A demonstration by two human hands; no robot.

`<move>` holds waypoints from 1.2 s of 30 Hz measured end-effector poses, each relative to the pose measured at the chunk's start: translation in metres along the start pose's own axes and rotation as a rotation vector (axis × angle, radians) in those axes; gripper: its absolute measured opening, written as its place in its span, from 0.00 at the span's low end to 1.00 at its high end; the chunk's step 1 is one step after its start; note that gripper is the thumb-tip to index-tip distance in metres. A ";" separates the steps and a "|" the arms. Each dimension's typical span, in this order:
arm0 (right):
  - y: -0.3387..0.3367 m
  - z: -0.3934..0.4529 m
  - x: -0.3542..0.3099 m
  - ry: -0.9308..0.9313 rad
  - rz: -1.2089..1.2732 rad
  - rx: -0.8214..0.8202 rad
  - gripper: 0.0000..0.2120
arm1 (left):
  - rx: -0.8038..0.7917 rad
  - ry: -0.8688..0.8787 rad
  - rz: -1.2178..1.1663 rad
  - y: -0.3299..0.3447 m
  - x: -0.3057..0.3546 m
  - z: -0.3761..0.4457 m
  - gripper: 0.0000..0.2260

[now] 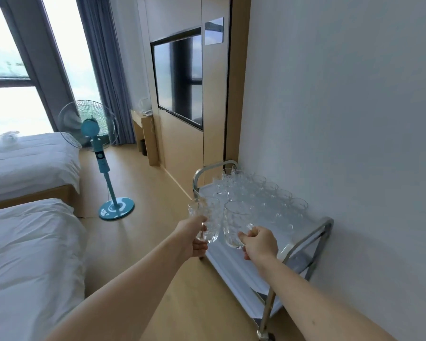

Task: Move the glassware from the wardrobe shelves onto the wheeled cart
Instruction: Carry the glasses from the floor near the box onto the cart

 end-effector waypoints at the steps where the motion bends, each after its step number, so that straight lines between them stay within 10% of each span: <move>1: 0.005 0.004 -0.003 0.011 0.002 0.015 0.17 | -0.011 -0.005 0.009 -0.002 0.005 0.010 0.13; 36: 0.070 0.218 0.138 0.552 0.059 0.226 0.11 | -0.276 -0.270 0.255 0.174 -0.018 0.283 0.13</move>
Point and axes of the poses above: each hand's wrist, its own z-axis towards the middle knuckle, its own y-axis out of the palm, x = y × z, the point moved 4 cm from there along z, towards the middle knuckle, and after that the axes turned 9 degrees about -z, right-handed, at the moved point
